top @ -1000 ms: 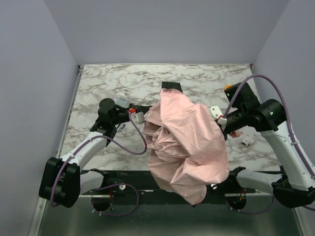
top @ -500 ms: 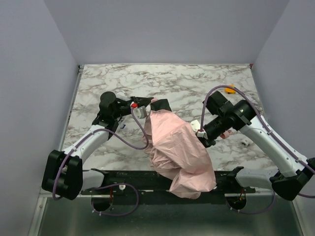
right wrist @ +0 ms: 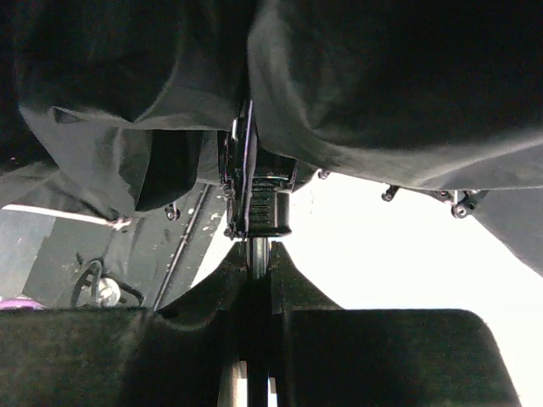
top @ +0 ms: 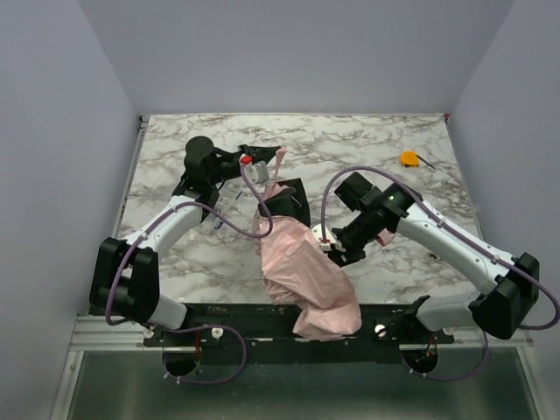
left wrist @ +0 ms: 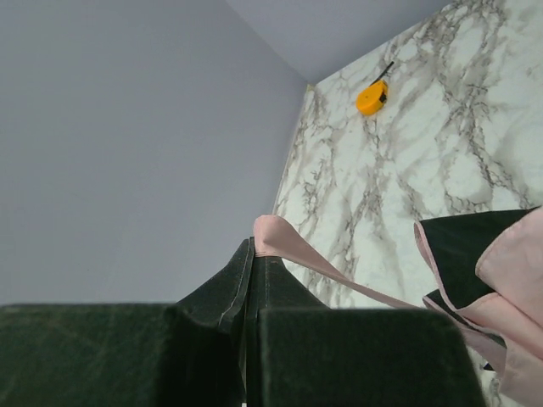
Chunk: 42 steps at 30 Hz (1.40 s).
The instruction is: Put away the umbrella
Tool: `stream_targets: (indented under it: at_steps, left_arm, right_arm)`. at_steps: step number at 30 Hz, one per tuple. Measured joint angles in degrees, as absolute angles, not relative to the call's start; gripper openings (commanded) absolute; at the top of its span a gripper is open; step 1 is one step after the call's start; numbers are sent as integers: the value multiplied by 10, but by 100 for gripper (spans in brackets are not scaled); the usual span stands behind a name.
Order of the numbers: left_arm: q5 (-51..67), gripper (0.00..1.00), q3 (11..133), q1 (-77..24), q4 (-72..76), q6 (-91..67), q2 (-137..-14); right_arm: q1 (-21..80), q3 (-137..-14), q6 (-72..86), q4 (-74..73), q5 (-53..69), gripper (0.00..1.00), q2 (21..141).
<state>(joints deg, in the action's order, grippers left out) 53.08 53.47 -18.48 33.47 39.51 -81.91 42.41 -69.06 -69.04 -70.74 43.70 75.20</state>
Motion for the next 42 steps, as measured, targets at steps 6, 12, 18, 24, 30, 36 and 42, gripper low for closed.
stream_targets:
  at_steps: [6, 12, 18, 24, 30, 36, 42]
  left_arm:
    - [531, 0, 592, -185, 329, 398, -860]
    - [523, 0, 649, -193, 268, 450, -904]
    - [479, 0, 693, -217, 225, 520, -957]
    - [441, 0, 773, -228, 174, 584, -1031]
    - [416, 0, 845, -229, 120, 641, -1076]
    - [406, 0, 890, -229, 88, 667, -1109]
    - [404, 0, 905, -229, 73, 681, -1132]
  right_arm:
    - [395, -708, -645, -665, 425, 0, 820]
    - [310, -778, -640, -660, 439, 0, 925]
    - [289, -783, -644, -655, 454, 0, 983]
    - [242, -818, -676, -678, 489, 0, 1057]
    - [211, -841, -700, -709, 504, 0, 1115]
    - [185, -893, -724, -754, 520, 0, 1183]
    - [176, -918, -731, -779, 522, 0, 1243]
